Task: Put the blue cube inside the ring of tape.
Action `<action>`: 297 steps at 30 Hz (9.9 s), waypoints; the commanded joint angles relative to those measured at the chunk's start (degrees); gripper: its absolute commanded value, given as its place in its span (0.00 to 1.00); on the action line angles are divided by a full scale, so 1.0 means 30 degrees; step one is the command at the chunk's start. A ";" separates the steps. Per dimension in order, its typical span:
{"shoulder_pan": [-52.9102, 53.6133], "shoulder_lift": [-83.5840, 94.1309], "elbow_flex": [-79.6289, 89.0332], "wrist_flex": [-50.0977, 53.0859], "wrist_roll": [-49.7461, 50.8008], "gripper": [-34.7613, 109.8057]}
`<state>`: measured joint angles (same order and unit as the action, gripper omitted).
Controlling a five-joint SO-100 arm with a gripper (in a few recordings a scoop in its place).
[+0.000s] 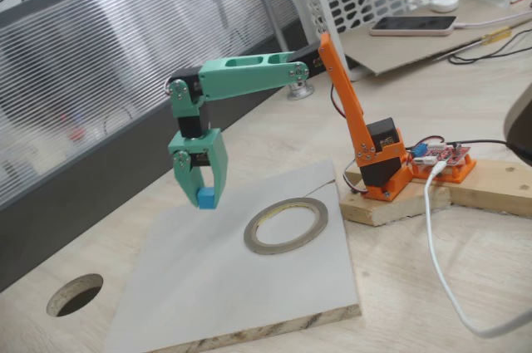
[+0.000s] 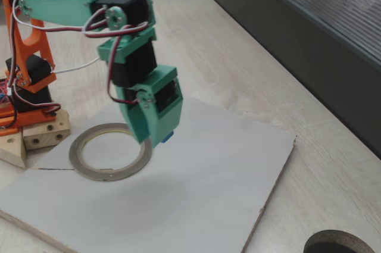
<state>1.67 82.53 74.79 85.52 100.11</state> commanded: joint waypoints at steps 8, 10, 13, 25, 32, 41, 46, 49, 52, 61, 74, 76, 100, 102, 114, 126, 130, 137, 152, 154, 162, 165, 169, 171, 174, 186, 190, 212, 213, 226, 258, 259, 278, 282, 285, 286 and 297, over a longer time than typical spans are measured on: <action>0.1875 0.4102 0.4453 0.0088 0.0117 0.33; 0.1875 0.5479 0.6123 0.0088 0.0117 0.33; 0.1846 0.7471 0.8584 0.0088 0.0117 0.33; 0.1611 1.1982 1.5879 -0.0117 0.0117 0.33; 0.1553 1.2363 1.6992 -0.0205 0.0117 0.33; -0.1406 1.2129 1.7021 -0.0205 0.0205 0.33; -0.1289 1.2100 1.7021 -0.0674 0.0146 0.33; -0.1260 1.2100 1.7021 -0.1934 0.0146 0.33; -0.1260 1.2100 1.7021 -0.2578 0.0146 0.33; -0.1201 1.2070 1.7051 -0.2637 0.0146 0.33; -0.1201 1.2041 1.8223 -0.4131 0.0117 0.33; -0.1201 1.2070 1.8252 -0.4131 0.0117 0.33; -0.1230 1.2393 2.0449 -0.5625 0.0117 0.33; -0.1230 1.2393 2.0537 -0.5859 0.0117 0.33; -0.1230 1.2393 2.0508 -0.6504 0.0117 0.33; -0.1230 1.2393 2.0684 -0.7705 0.0117 0.33; -0.1230 1.2393 2.0713 -0.7764 0.0117 0.33; -0.1201 1.2393 2.0625 -0.7646 0.0176 0.33; -0.1201 1.2393 2.0537 -0.7646 0.0264 0.33; -0.1201 1.2393 2.0537 -0.7734 0.0205 0.33; -0.1201 1.2393 2.0654 -0.7646 0.0205 0.33; -0.1201 1.2393 2.0684 -0.7617 0.0176 0.33; -0.1201 1.2393 2.0596 -0.7617 0.0117 0.34; -0.1201 1.2393 2.0596 -0.7617 0.0117 0.34; -0.1201 1.2393 2.0684 -0.7617 0.0117 0.35; -0.1201 1.2393 2.0654 -0.7617 0.0176 0.59; -0.1201 1.2393 2.0508 -0.7617 0.0176 0.60; -0.1201 1.2305 1.7080 -0.7617 0.0176 0.59; -0.1201 1.2187 1.6494 -0.7617 0.0176 0.59; -0.1172 1.2129 1.4619 -0.7559 0.0205 0.59; -0.1143 1.2363 1.2979 -0.0879 0.0146 0.24; -0.1143 1.2363 1.2627 -0.0117 0.0146 0.24; -0.1143 1.7285 1.7754 0.3193 0.0146 0.24; -0.1143 1.8896 1.9189 0.3252 0.0293 0.24; -0.1143 1.8984 1.9951 0.3252 0.0293 0.24; -0.1143 1.8984 2.0098 0.3252 0.0293 0.24; -0.1172 1.8955 2.0156 0.3105 0.0322 0.24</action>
<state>-1.14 134.91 135.09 94.31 100.72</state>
